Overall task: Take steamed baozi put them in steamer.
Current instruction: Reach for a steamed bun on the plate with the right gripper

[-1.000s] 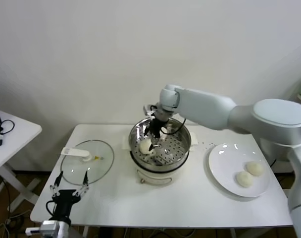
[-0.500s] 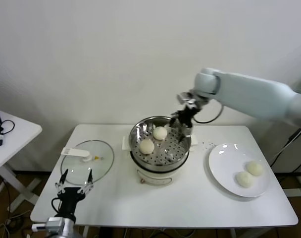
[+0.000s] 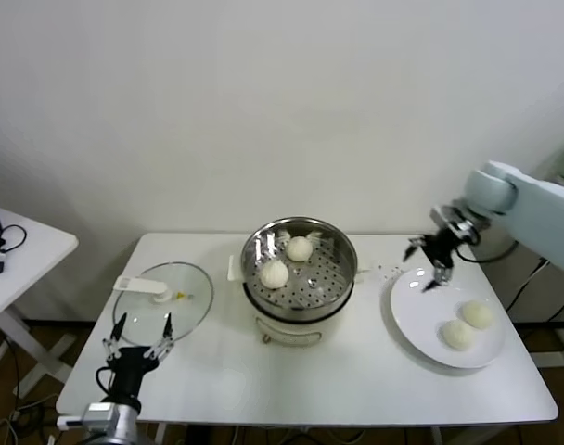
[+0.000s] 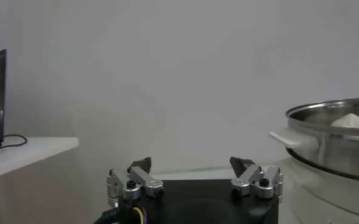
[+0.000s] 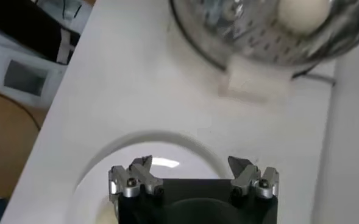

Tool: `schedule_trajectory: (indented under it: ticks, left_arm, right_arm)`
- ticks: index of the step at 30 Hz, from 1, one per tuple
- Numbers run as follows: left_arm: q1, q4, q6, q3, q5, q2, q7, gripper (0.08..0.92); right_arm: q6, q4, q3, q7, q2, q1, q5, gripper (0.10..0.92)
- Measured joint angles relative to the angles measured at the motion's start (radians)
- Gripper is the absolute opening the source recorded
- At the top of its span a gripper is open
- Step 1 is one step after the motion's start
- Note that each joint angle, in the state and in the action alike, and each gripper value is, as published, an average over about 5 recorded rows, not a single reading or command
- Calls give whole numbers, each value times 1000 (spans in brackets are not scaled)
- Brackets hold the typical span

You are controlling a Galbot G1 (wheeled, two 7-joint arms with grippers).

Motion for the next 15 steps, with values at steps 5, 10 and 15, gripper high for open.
schedule_trajectory:
  ticks: [5,10,15]
  left_arm:
    - [1,1,1,2,0,-1,-1,823]
    - [7,0,0,1,-2,-2,-4,823]
    - [11,0,-1,0,-5,-3,-4,823]
  right_arm:
    - [6,-3,90,1,-46,-116,-88,823]
    - [11,-15,170,14,-65,-219,-167,823]
    - [12,-35,230,33,-66,-293,-229,823]
